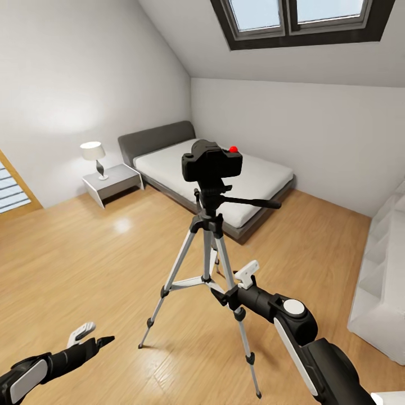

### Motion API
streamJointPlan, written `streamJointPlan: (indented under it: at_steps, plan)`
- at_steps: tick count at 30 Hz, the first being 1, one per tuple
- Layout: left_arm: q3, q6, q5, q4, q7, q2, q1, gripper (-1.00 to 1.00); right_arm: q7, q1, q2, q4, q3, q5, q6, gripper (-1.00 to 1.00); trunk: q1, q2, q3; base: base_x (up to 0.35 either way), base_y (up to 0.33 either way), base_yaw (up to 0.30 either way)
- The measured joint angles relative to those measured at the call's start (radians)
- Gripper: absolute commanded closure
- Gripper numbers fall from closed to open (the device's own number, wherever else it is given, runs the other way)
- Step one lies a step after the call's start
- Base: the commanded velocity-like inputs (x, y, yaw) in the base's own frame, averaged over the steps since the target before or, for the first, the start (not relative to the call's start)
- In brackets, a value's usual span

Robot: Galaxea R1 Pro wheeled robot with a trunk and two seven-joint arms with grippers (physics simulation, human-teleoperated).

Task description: Attach the digital camera to the camera tripod in the bedroom.

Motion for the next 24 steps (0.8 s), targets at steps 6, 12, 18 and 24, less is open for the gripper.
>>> streamJointPlan:
  at_steps: [6, 12, 18, 24]
  plan:
    - [0.001, -0.001, 0.0, 0.016, 0.0, -0.001, 0.002, -1.0, -0.001, 0.001, 0.0, 0.0, 0.0, 0.001, -0.002, -1.0, 0.0, 0.0, 0.0, 0.0, 0.05, -0.013]
    - [0.001, -0.001, 0.0, 0.021, 0.0, -0.001, 0.002, -1.0, -0.05, 0.001, 0.001, 0.0, 0.0, 0.001, -0.001, -1.0, 0.0, 0.0, 0.0, 0.0, 0.215, -0.19]
    - [0.001, -0.001, -0.001, 0.022, 0.0, -0.001, 0.002, -1.0, -0.123, 0.002, 0.0, 0.0, 0.0, -0.001, -0.003, -1.0, 0.0, 0.0, 0.0, 0.0, 0.068, -0.255]
    - [0.001, -0.001, -0.002, 0.022, 0.0, -0.001, 0.003, -1.0, -0.138, 0.001, 0.0, -0.002, -0.001, -0.002, -0.008, -1.0, 0.0, 0.0, 0.0, 0.0, 0.01, -0.104]
